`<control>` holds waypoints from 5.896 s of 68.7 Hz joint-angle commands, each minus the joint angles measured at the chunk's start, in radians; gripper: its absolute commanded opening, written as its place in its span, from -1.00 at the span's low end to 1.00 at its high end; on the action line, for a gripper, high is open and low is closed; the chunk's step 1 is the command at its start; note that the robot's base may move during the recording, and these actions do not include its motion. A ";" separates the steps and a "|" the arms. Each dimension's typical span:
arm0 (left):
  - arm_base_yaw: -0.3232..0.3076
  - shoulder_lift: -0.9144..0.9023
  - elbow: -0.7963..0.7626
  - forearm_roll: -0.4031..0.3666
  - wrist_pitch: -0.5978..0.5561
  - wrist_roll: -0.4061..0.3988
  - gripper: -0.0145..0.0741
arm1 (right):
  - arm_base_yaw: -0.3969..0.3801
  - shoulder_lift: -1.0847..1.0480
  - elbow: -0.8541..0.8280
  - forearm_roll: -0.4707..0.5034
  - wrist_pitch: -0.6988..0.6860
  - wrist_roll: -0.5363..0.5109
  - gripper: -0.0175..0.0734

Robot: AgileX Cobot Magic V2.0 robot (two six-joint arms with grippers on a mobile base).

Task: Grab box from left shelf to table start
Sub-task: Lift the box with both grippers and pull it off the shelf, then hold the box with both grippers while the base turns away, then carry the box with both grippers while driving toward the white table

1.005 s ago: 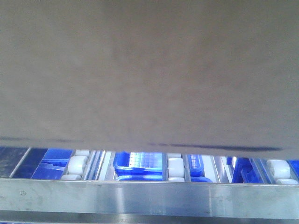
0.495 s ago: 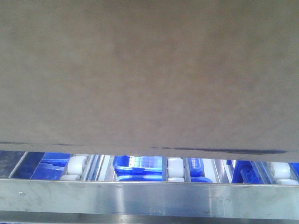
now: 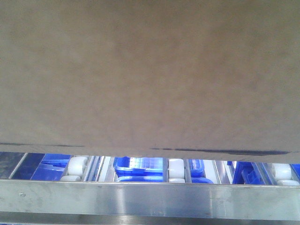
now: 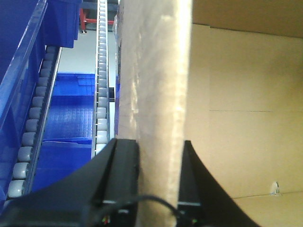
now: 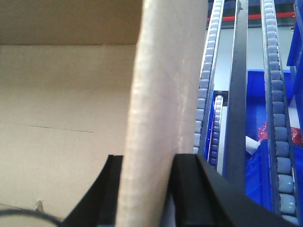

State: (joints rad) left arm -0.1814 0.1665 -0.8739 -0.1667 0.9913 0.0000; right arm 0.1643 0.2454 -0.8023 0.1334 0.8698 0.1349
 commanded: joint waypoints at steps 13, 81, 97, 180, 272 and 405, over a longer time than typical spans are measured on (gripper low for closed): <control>-0.005 0.008 -0.037 -0.059 -0.179 -0.031 -0.88 | -0.006 0.014 -0.032 -0.086 -0.165 -0.004 -0.49; -0.005 0.008 -0.037 -0.059 -0.179 -0.031 -0.88 | -0.006 0.014 -0.032 -0.086 -0.165 -0.004 -0.49; -0.005 0.008 -0.037 -0.059 -0.179 -0.031 -0.88 | -0.006 0.014 -0.032 -0.086 -0.165 -0.004 -0.49; -0.005 0.008 -0.037 -0.061 -0.179 -0.031 -0.88 | -0.006 0.014 -0.032 -0.086 -0.165 -0.004 -0.49; -0.005 0.008 -0.037 -0.061 -0.179 -0.031 -0.88 | -0.006 0.014 -0.032 -0.086 -0.165 -0.004 -0.49; -0.005 0.008 -0.037 -0.063 -0.179 -0.031 -0.88 | -0.006 0.014 -0.032 -0.086 -0.163 -0.004 -0.49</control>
State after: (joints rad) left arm -0.1796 0.1665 -0.8733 -0.1689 0.9913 0.0000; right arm 0.1643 0.2454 -0.8023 0.1334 0.8679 0.1328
